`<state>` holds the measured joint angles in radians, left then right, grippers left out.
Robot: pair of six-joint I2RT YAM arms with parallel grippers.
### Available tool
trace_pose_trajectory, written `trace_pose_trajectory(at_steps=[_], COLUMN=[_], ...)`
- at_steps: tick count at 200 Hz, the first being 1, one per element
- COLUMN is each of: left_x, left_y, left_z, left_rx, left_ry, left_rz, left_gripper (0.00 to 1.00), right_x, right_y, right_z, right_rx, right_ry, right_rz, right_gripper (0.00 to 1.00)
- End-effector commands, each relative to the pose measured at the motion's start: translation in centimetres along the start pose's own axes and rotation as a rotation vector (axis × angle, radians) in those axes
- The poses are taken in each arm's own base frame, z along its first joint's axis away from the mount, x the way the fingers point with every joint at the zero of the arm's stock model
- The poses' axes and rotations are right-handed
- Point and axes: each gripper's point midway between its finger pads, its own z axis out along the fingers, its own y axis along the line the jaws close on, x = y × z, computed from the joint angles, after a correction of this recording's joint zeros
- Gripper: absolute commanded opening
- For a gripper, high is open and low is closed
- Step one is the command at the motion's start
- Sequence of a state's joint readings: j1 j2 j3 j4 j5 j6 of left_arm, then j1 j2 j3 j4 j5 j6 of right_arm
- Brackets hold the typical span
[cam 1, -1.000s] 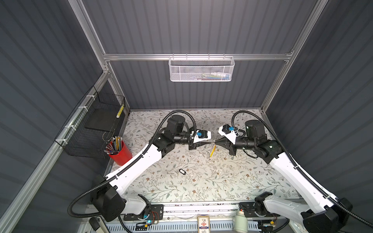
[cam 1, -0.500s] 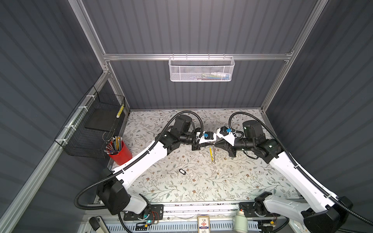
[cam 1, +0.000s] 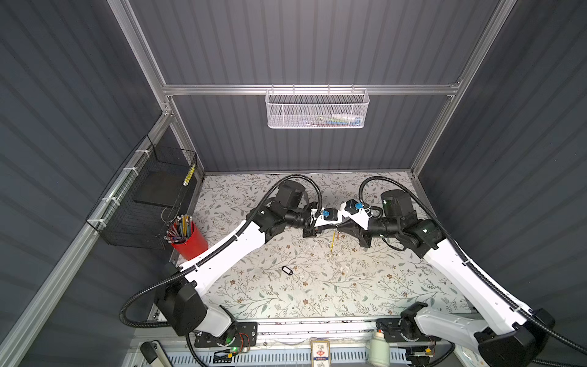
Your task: Put the keys on the keyring
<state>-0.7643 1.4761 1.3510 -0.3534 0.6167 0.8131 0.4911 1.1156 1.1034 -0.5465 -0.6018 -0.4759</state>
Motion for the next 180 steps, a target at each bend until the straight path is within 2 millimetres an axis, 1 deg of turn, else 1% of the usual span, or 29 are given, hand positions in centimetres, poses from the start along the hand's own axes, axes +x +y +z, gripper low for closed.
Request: trace_pose_trajectory(at_steps=[1, 30, 50, 68, 80, 83, 87, 94, 104, 134, 155, 170, 173, 180], left_x=[-0.2, -0.1, -0.2, -0.1, -0.3, -0.3, -0.3, -0.5, -0.7, -1.4, -2.1, -2.7, -2.8, -3.1], left_y=[-0.3, -0.5, -0.7, -0.8, -0.8, -0.8, -0.7, -0.6, -0.4, 0.5, 1.2, 1.6, 1.6, 1.7], left_z=[0.4, 0.6, 0.5, 0.5, 0.5, 0.5, 0.5, 0.4, 0.4, 0.1, 0.0, -0.1, -0.1, -0.1], left_rx=[0.031, 0.050, 0.063, 0.068, 0.067, 0.066, 0.063, 0.055, 0.041, -0.014, -0.043, -0.064, -0.065, -0.074], left_ry=[0.002, -0.002, -0.001, -0.001, -0.005, -0.007, -0.008, -0.016, -0.028, -0.067, -0.106, -0.142, -0.149, -0.164], left_rz=[0.006, 0.001, -0.003, -0.004, -0.003, -0.005, -0.007, -0.011, -0.022, -0.042, -0.071, -0.088, -0.090, -0.099], left_gripper=[0.16, 0.08, 0.00, 0.00, 0.00, 0.00, 0.00, 0.00, 0.00, 0.00, 0.00, 0.00, 0.00, 0.00], right_x=[-1.9, -2.3, -2.4, -2.6, -2.2, -2.5, -2.5, -2.3, -1.7, 0.5, 1.4, 1.4, 1.5, 1.4], right_y=[0.3, 0.5, 0.5, 0.4, 0.4, 0.2, 0.1, -0.2, -0.5, -1.8, -2.4, -2.4, -2.9, -2.8], right_z=[-0.5, -0.7, -0.9, -1.2, -1.3, -1.3, -1.4, -1.4, -1.3, -1.5, -2.0, -2.5, -2.7, -2.8], right_rx=[-0.001, 0.013, 0.036, 0.061, 0.070, 0.083, 0.092, 0.106, 0.126, 0.227, 0.299, 0.329, 0.362, 0.369], right_ry=[-0.063, -0.093, -0.110, -0.127, -0.122, -0.137, -0.135, -0.127, -0.108, -0.070, -0.108, -0.163, -0.163, -0.178], right_rz=[-0.052, -0.097, -0.129, -0.153, -0.151, -0.161, -0.160, -0.152, -0.138, -0.060, 0.020, 0.058, 0.069, 0.074], right_gripper=[0.00, 0.00, 0.00, 0.00, 0.00, 0.00, 0.05, 0.09, 0.12, 0.26, 0.30, 0.34, 0.34, 0.34])
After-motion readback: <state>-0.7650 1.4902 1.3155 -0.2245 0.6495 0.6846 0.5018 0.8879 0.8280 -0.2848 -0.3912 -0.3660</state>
